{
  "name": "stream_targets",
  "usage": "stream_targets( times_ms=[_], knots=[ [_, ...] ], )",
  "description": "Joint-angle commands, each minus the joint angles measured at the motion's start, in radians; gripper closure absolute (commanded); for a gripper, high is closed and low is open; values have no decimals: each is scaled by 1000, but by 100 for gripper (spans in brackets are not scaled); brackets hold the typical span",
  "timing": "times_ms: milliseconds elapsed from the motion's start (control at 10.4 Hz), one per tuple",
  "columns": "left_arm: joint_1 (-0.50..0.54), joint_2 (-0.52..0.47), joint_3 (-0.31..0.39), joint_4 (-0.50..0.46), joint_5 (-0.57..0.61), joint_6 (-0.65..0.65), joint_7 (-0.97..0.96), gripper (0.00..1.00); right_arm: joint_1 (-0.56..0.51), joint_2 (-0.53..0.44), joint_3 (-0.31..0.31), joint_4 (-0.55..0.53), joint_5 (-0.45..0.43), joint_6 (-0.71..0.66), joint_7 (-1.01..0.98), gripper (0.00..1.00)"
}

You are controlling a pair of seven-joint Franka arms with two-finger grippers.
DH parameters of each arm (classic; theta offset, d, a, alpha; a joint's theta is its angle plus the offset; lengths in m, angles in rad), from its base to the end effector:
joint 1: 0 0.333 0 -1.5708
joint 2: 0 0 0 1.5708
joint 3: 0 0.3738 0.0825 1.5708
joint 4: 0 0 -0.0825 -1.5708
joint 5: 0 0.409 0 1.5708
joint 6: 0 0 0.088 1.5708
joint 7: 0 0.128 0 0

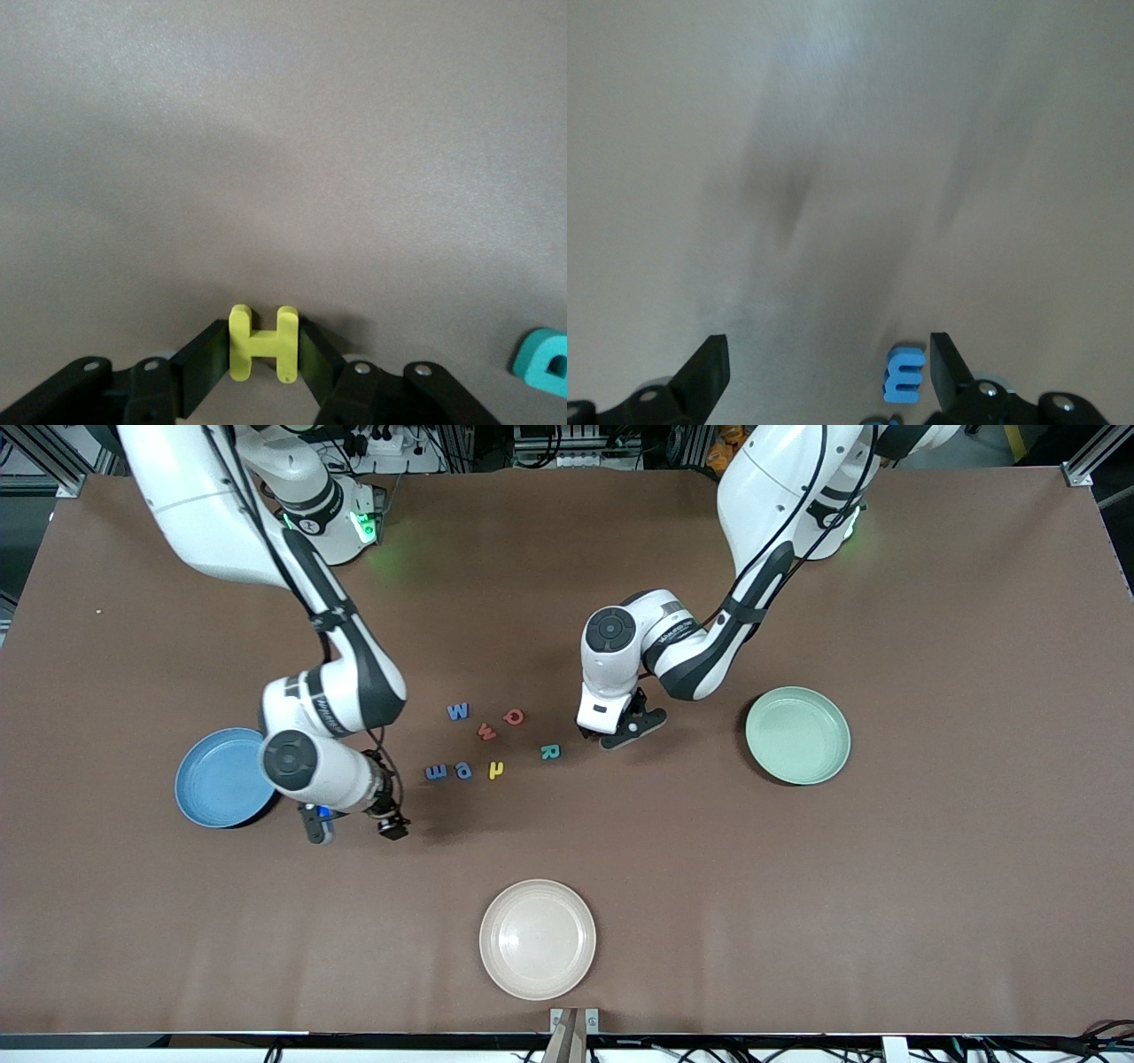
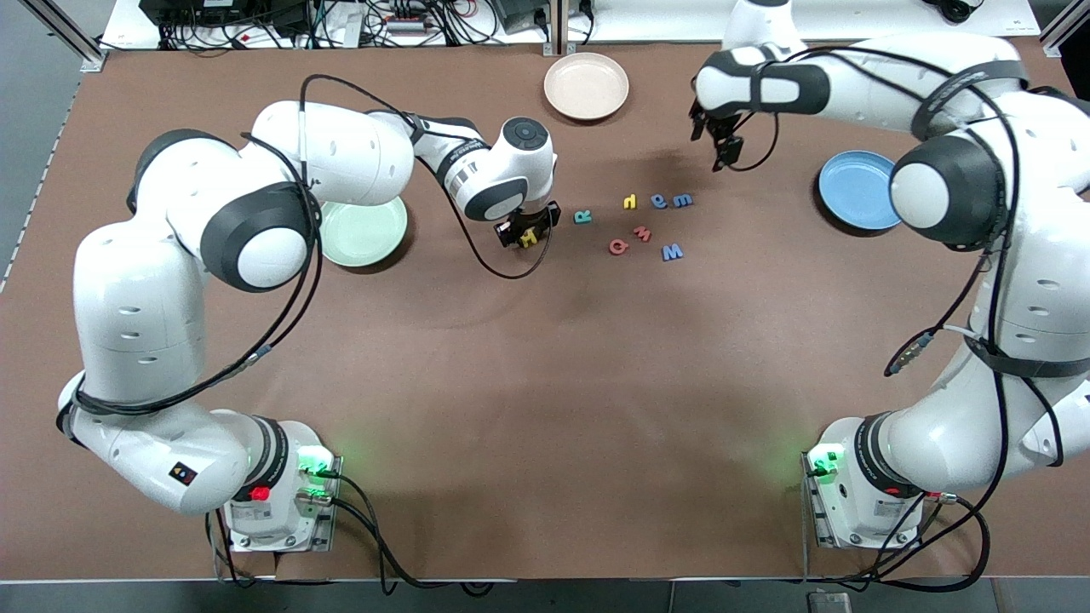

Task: Sort upper and lower case letters into plates
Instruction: 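Carry the H to the green plate while the right gripper reaches letters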

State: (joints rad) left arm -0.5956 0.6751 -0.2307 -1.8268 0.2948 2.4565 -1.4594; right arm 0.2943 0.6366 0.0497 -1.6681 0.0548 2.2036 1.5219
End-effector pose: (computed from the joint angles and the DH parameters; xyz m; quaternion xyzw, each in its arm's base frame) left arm 0.4806 -0.4997 0.1730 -0.9746 -0.2229 -0.0146 0.0157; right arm 0.6804 0.2423 0.2362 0.8178 -0.5721 -0.0591 0.0188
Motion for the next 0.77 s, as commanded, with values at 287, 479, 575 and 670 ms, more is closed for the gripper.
stream_targets(
  times_ms=[287,479,575,670],
  knots=[
    [42,-38,1,6,18,-109,89,83,23,-118,-4,-181,-3,13,90,0],
    [65,-58,1,23,14,-174,178,83,29,-152,-2,-264,5,126,106,0],
    [82,-78,1,20,-14,-197,235,83,38,-150,-4,-266,5,133,138,0],
    [94,-100,1,20,-58,-238,302,83,49,-147,-4,-268,5,143,158,0]
  ],
)
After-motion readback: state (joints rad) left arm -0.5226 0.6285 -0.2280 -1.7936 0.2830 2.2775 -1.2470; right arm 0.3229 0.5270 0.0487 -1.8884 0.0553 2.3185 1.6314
